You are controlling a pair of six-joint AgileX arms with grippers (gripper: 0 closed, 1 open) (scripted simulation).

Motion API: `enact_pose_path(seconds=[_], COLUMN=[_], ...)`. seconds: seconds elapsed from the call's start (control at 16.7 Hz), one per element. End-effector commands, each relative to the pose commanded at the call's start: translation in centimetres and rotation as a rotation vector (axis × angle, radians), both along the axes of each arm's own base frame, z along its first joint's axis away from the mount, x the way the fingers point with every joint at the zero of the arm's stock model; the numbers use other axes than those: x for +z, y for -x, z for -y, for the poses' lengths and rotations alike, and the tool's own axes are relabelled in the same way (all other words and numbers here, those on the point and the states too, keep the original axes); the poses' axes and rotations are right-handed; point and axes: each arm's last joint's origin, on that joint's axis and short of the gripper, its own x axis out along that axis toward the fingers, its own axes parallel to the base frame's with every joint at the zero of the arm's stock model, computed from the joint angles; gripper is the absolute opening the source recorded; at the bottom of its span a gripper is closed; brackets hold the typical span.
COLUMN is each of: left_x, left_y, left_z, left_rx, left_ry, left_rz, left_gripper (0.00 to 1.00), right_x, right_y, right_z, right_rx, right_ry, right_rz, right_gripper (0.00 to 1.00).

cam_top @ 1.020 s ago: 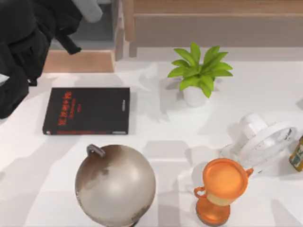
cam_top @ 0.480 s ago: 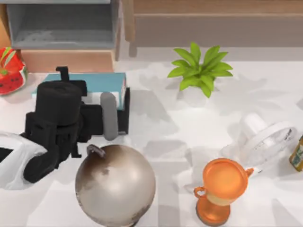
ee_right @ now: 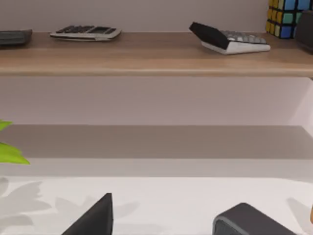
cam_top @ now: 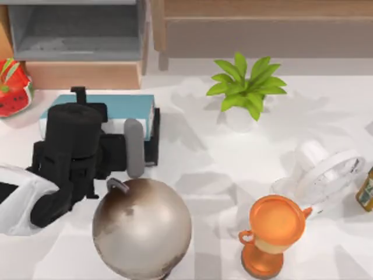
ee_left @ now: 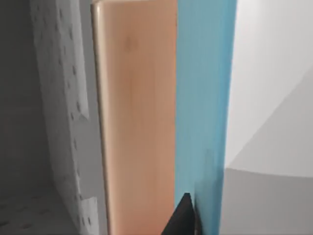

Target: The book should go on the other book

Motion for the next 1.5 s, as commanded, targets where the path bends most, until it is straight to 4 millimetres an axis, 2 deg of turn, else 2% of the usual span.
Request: enact_pose_path(seconds=[0.42,1.2,1.5], left_x=[-0.09,-0.09,-0.09], left_y=[-0.21,-0.21,-0.21], left_z=[0.30,0.30,0.30], left_rx=[-0.008,-0.008,-0.008], left_ry=[0.008,0.008,0.008], left_rz=[0.002,0.002,0.002], left_gripper=[0.00,0.98,1.00], right_x=[0.00,0.00,0.00], right_y=[0.00,0.00,0.00], right_z=[0.00,0.00,0.00], right_rx=[0.000,0.000,0.000], right_ry=[0.000,0.000,0.000], right_rz=[0.000,0.000,0.000], right_gripper=[1.00,1.00,1.00])
